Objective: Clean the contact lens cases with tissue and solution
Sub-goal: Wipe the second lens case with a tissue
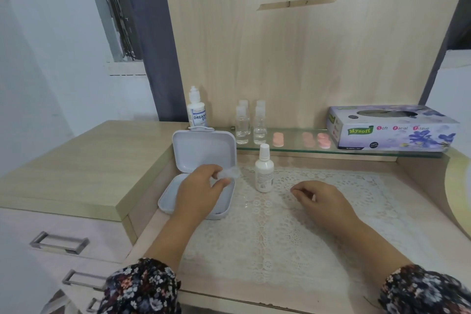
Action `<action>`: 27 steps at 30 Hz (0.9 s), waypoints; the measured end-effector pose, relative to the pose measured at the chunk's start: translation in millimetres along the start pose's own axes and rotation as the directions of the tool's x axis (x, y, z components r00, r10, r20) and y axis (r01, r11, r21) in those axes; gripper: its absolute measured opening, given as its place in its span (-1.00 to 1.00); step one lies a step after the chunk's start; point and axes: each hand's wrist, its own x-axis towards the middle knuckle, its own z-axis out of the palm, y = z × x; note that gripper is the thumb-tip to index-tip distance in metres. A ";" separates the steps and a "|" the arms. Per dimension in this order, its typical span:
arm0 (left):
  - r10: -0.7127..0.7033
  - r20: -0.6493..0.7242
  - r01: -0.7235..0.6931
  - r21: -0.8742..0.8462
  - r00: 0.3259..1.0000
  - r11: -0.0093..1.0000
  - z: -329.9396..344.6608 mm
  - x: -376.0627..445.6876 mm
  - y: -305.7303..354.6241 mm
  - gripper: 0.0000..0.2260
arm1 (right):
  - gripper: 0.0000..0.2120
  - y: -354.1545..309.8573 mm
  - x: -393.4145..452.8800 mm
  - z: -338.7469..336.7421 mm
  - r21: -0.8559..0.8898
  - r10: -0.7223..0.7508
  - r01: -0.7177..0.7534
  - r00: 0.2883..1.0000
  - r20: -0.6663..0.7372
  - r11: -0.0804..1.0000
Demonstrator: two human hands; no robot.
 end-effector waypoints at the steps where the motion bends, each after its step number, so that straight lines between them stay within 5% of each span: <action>1: -0.023 0.010 0.023 -0.090 1.000 0.996 5.8 -2.4 9.9 -0.79 | -0.84 4.5 -0.4 -2.4 0.010 0.024 -0.023 0.999 -0.027 1.000; 5: -0.048 0.150 0.098 -0.351 0.988 0.931 36.7 -14.0 47.7 -0.84 | -0.86 21.9 -1.7 -11.4 0.032 0.103 -0.100 0.990 -0.093 0.994; 12: -0.084 0.417 0.228 -0.309 0.905 0.923 88.1 -19.8 81.2 -0.82 | -0.87 36.4 -6.3 -15.7 0.150 0.214 -0.189 0.962 -0.171 0.970; 23: 0.015 0.480 0.050 -0.122 0.877 0.991 104.2 -22.7 82.6 -0.64 | -0.87 39.8 -6.4 -14.2 0.149 0.214 -0.193 0.966 -0.144 0.970; 27: 0.046 0.403 0.051 -0.227 0.914 0.973 102.6 -25.4 81.7 -0.85 | -0.87 38.1 -7.2 -14.4 0.180 0.216 -0.189 0.965 -0.147 0.965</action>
